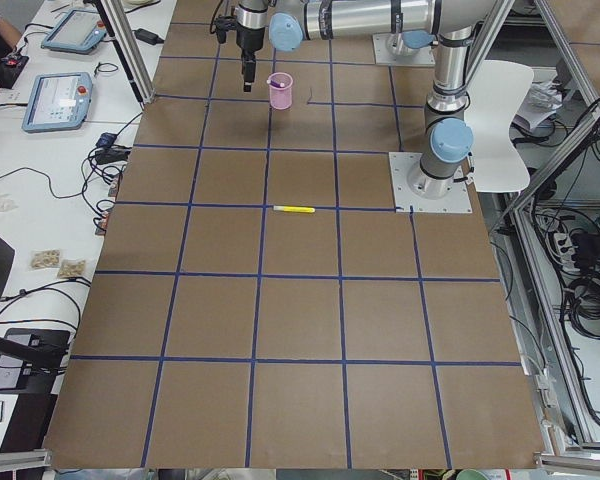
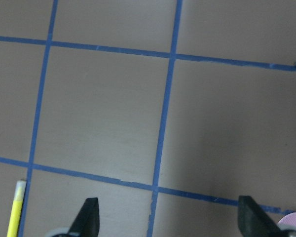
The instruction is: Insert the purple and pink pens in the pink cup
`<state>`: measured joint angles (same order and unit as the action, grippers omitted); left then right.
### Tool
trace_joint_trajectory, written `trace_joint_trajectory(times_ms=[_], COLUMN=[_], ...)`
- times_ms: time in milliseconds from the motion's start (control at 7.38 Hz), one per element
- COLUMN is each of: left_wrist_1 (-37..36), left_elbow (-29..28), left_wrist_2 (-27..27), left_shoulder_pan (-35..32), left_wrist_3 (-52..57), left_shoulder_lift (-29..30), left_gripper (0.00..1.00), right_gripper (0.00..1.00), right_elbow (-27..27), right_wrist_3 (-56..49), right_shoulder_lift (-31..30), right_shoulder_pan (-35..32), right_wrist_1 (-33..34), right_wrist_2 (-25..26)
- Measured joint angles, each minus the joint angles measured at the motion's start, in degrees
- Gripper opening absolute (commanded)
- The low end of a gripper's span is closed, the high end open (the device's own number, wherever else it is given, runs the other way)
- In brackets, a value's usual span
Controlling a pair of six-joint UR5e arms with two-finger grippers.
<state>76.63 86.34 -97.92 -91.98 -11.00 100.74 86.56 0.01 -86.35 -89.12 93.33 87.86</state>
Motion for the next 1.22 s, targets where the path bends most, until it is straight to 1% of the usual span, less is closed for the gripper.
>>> trace_joint_trajectory(times_ms=[136, 407, 678, 949, 1220], left_wrist_1=[2.49, 4.51, 7.27, 7.93, 8.07], left_elbow=[-0.14, 0.64, 2.55, 6.4, 7.69], left_wrist_2=[1.92, 3.96, 6.52, 7.22, 7.26], left_shoulder_pan=[1.59, 3.38, 4.71, 5.27, 6.61], left_wrist_3=[0.85, 1.09, 4.23, 8.28, 10.25], left_shoulder_lift=[-1.35, -2.76, -5.05, -8.74, -10.57], left_gripper=[1.0, 1.0, 1.0, 1.0, 1.0], right_gripper=[1.0, 1.0, 1.0, 1.0, 1.0], right_elbow=[-0.09, -0.1, -0.51, -0.74, -0.34], right_wrist_3=[0.23, 1.96, 2.92, 3.05, 2.41], right_shoulder_lift=[-0.68, -1.22, -1.14, -1.0, -0.9], right_shoulder_pan=[-0.06, -0.45, -0.58, -0.61, -0.62], right_wrist_1=[-1.01, -1.9, -1.95, -1.98, -2.05], right_wrist_2=[-0.21, -0.02, 0.02, 0.03, 0.31])
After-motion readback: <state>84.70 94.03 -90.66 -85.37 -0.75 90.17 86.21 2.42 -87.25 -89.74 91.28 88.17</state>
